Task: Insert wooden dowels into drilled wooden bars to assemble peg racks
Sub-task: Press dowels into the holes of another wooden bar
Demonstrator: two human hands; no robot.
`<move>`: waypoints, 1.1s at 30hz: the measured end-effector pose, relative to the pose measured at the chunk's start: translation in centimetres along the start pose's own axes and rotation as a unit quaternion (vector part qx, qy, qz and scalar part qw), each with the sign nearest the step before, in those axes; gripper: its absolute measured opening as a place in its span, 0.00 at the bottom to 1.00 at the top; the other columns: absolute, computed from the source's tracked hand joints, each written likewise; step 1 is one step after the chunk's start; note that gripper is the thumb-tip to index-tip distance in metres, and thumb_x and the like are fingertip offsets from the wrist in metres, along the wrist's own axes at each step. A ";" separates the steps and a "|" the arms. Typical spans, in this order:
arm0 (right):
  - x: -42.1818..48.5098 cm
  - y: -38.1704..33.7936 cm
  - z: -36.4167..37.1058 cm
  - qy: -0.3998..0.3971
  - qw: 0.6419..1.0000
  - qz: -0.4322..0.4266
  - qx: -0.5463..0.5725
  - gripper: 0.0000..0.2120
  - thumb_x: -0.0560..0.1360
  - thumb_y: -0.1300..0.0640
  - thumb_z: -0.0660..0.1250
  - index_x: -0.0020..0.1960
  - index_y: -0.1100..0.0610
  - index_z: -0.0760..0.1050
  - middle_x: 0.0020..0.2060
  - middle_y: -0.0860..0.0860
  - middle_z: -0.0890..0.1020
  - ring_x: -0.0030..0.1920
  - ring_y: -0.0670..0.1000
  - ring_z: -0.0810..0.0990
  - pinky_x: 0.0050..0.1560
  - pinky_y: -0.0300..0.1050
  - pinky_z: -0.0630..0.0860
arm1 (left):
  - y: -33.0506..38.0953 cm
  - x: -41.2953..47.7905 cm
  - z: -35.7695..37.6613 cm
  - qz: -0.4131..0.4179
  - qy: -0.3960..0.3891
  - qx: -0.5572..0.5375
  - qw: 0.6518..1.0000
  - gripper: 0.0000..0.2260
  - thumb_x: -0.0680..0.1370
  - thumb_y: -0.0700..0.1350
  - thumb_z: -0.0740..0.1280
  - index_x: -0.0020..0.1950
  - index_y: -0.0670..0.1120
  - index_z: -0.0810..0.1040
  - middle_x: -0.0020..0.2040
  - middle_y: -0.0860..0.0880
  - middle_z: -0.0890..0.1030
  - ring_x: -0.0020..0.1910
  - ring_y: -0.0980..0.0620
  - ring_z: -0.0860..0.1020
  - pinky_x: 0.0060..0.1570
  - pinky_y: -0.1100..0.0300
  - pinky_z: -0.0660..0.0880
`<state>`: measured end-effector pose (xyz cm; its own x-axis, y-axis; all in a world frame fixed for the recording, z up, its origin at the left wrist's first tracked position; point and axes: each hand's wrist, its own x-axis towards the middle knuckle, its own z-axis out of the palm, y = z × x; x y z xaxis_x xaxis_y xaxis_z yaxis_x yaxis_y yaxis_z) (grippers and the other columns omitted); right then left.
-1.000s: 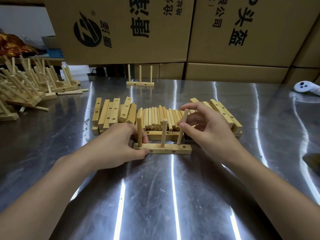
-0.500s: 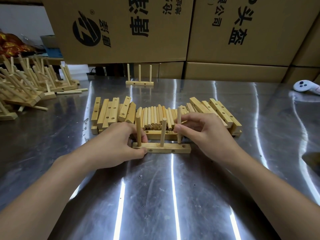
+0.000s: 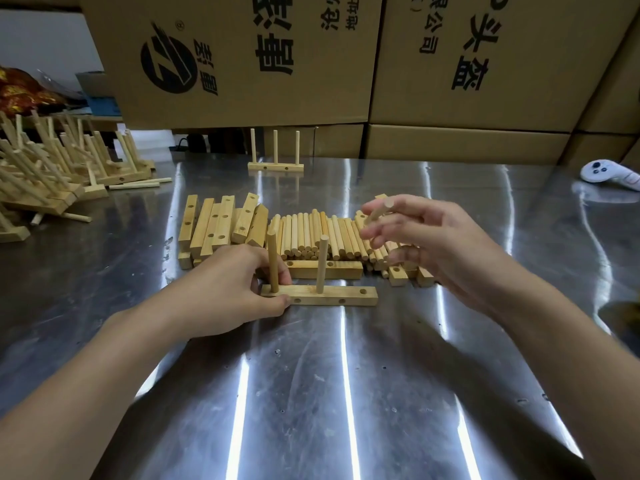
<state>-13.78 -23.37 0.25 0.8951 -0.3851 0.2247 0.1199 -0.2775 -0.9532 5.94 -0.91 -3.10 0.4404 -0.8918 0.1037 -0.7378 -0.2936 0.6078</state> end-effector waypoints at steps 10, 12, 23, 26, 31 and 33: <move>0.0 1.4 0.6 0.004 0.981 0.014 -0.195 0.09 0.82 0.55 0.67 0.47 0.55 0.83 0.31 0.51 0.84 0.33 0.47 0.79 0.34 0.38 0.75 | 0.2 -0.1 -0.1 0.003 0.002 0.003 1.000 0.05 0.76 0.49 0.78 0.47 0.56 0.83 0.29 0.66 0.78 0.25 0.61 0.73 0.28 0.71 0.69; 0.0 1.6 0.7 -0.003 0.977 0.016 -0.212 0.09 0.81 0.53 0.67 0.47 0.54 0.83 0.33 0.51 0.85 0.35 0.48 0.82 0.37 0.43 0.78 | 0.2 0.0 -0.1 0.001 0.002 0.001 1.000 0.05 0.77 0.49 0.78 0.46 0.56 0.83 0.28 0.65 0.78 0.25 0.61 0.73 0.28 0.70 0.69; -0.4 1.0 1.3 -0.027 0.955 -0.029 -0.295 0.08 0.84 0.55 0.66 0.49 0.53 0.83 0.36 0.46 0.87 0.40 0.45 0.86 0.49 0.49 0.82 | 0.1 0.0 0.0 -0.001 0.001 0.001 1.000 0.05 0.77 0.49 0.78 0.46 0.56 0.83 0.30 0.65 0.79 0.28 0.63 0.75 0.30 0.71 0.70; -0.5 0.8 1.5 -0.028 0.956 -0.023 -0.292 0.08 0.84 0.54 0.66 0.49 0.52 0.83 0.37 0.46 0.86 0.41 0.46 0.86 0.49 0.50 0.83 | 0.1 0.0 0.0 -0.001 0.004 0.005 1.000 0.05 0.76 0.50 0.78 0.46 0.56 0.83 0.31 0.65 0.79 0.28 0.62 0.75 0.30 0.71 0.70; -0.5 0.5 1.4 -0.029 0.949 -0.015 -0.313 0.07 0.83 0.54 0.67 0.48 0.51 0.83 0.37 0.46 0.87 0.41 0.47 0.86 0.51 0.56 0.83 | -0.1 0.1 -0.1 0.002 0.000 0.011 1.000 0.05 0.76 0.51 0.78 0.46 0.57 0.83 0.34 0.65 0.80 0.30 0.62 0.76 0.31 0.70 0.71; -0.5 0.3 1.4 -0.041 0.943 -0.012 -0.331 0.07 0.82 0.53 0.68 0.47 0.49 0.83 0.36 0.45 0.87 0.40 0.46 0.85 0.49 0.57 0.84 | -0.1 0.1 -0.1 0.003 -0.003 0.014 1.000 0.04 0.77 0.51 0.78 0.47 0.57 0.83 0.35 0.65 0.81 0.30 0.62 0.76 0.32 0.70 0.72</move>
<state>-13.63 -22.05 -0.46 0.9291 -0.3103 0.2014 -0.1299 -0.7835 -0.6076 6.08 -0.99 -3.06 0.4327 -0.8956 0.1031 -0.7551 -0.2976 0.5842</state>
